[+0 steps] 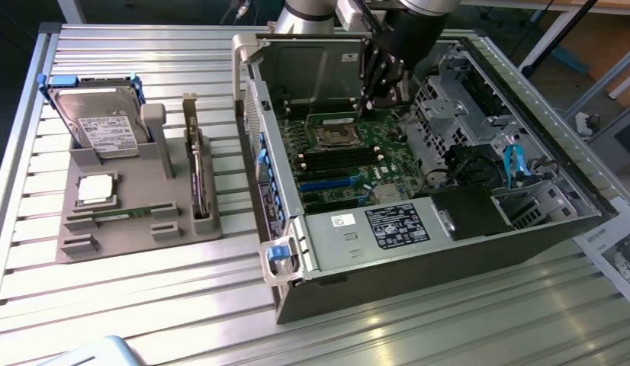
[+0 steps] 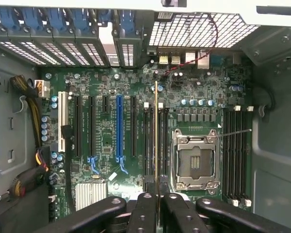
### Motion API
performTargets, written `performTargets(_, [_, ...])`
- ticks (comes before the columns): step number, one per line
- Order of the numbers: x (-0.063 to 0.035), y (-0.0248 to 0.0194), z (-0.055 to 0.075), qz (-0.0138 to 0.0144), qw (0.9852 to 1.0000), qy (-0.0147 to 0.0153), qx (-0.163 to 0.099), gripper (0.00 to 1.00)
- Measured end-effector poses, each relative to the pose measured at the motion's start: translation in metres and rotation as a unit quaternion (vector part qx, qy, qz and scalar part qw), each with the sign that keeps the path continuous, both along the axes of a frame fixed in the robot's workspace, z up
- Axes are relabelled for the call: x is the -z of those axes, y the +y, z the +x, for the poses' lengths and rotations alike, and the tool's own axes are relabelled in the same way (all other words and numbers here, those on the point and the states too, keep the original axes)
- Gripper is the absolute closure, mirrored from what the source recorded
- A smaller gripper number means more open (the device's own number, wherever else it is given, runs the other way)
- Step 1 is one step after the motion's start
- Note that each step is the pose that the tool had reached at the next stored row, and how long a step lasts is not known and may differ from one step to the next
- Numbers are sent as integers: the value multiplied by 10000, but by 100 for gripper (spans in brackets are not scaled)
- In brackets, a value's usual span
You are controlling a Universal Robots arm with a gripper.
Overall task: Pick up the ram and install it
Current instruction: 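Insert the ram into the slot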
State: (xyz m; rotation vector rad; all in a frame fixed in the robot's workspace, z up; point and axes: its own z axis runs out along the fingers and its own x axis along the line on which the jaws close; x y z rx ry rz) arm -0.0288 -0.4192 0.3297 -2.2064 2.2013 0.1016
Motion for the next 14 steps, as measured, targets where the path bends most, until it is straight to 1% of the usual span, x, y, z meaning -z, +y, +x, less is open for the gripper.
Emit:
performTargets(2, [32, 0, 0, 4, 10000, 0, 1, 88])
performTargets(14, [146, 2, 0, 20, 10000, 0, 22, 88])
